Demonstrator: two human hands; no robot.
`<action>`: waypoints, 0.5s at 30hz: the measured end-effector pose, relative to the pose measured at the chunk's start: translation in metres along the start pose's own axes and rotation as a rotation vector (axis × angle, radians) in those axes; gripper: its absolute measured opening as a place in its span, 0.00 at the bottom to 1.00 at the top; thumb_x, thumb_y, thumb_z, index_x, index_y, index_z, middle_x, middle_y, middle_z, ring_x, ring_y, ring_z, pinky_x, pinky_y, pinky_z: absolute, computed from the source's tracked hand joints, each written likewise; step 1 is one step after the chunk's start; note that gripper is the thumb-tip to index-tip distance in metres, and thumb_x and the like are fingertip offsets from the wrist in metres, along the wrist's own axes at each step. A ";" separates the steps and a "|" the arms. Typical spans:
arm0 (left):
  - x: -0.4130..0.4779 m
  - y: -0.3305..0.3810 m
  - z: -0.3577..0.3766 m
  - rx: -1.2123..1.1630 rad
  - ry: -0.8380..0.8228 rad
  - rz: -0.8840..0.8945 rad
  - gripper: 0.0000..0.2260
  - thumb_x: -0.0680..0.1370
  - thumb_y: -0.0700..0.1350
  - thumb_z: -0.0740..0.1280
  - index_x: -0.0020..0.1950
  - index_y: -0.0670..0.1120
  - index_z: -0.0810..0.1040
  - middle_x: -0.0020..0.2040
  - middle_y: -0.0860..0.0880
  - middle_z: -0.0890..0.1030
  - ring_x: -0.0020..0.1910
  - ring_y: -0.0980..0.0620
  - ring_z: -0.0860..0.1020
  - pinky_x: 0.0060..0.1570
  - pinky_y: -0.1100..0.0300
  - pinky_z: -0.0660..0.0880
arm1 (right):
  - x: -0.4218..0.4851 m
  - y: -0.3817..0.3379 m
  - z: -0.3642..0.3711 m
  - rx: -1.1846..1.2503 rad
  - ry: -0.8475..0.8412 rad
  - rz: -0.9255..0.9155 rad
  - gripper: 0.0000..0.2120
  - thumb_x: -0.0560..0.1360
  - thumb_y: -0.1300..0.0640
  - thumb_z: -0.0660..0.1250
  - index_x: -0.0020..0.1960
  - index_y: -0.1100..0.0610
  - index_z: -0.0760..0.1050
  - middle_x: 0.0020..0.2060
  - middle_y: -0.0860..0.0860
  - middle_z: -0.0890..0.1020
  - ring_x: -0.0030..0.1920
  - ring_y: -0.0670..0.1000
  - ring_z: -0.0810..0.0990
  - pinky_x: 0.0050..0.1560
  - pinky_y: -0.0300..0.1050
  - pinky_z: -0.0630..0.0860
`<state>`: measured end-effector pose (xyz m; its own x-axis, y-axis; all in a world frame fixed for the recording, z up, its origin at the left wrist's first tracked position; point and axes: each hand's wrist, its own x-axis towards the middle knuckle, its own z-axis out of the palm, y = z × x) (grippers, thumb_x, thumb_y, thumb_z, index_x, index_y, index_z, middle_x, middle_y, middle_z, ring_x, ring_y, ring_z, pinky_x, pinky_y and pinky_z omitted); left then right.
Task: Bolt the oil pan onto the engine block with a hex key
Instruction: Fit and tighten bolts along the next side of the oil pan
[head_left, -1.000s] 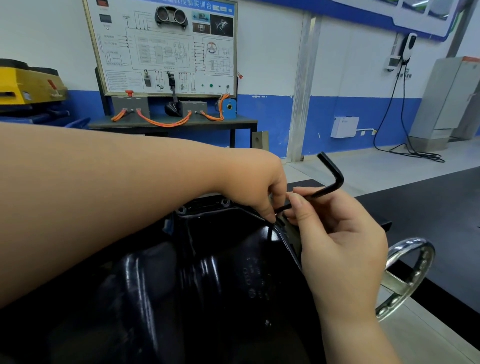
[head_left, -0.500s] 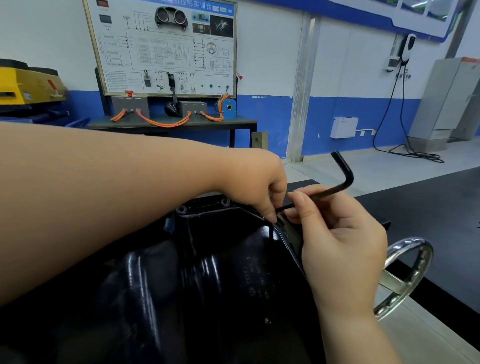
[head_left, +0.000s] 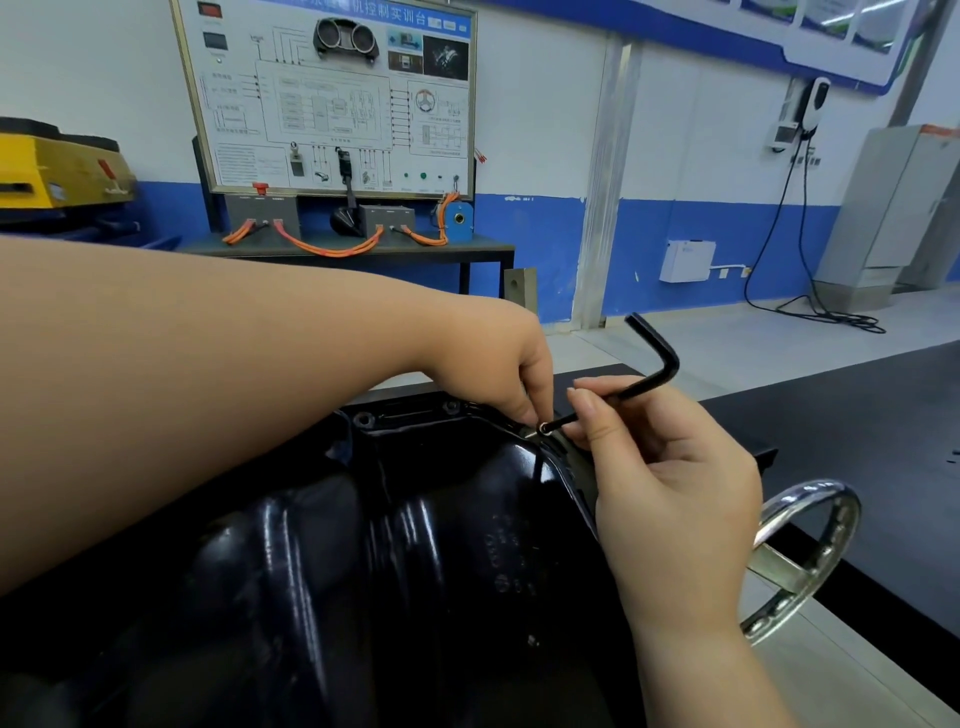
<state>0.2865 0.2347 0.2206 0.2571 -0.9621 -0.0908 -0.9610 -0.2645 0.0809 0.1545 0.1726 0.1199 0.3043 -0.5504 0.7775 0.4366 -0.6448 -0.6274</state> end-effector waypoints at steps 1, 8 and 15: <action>0.000 0.001 0.000 -0.003 -0.004 0.006 0.09 0.76 0.46 0.67 0.42 0.62 0.77 0.32 0.65 0.73 0.33 0.75 0.71 0.35 0.83 0.63 | 0.000 -0.001 0.000 0.003 0.001 0.001 0.04 0.70 0.47 0.65 0.44 0.41 0.77 0.36 0.40 0.82 0.39 0.46 0.83 0.40 0.35 0.77; 0.000 0.001 0.001 0.015 0.002 -0.003 0.08 0.76 0.46 0.68 0.53 0.54 0.82 0.33 0.65 0.74 0.32 0.74 0.71 0.34 0.82 0.63 | -0.001 0.001 0.000 -0.034 0.010 0.007 0.07 0.73 0.53 0.65 0.44 0.41 0.79 0.37 0.39 0.83 0.40 0.45 0.83 0.41 0.36 0.77; 0.000 0.002 0.000 -0.004 -0.006 0.009 0.09 0.75 0.47 0.69 0.54 0.54 0.82 0.29 0.64 0.72 0.31 0.74 0.71 0.33 0.82 0.63 | 0.000 0.000 0.002 -0.036 0.027 0.014 0.09 0.73 0.58 0.64 0.49 0.48 0.80 0.36 0.41 0.84 0.38 0.40 0.83 0.41 0.26 0.73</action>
<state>0.2849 0.2345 0.2204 0.2475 -0.9642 -0.0958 -0.9630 -0.2556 0.0853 0.1563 0.1737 0.1200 0.2870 -0.5735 0.7673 0.4016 -0.6551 -0.6399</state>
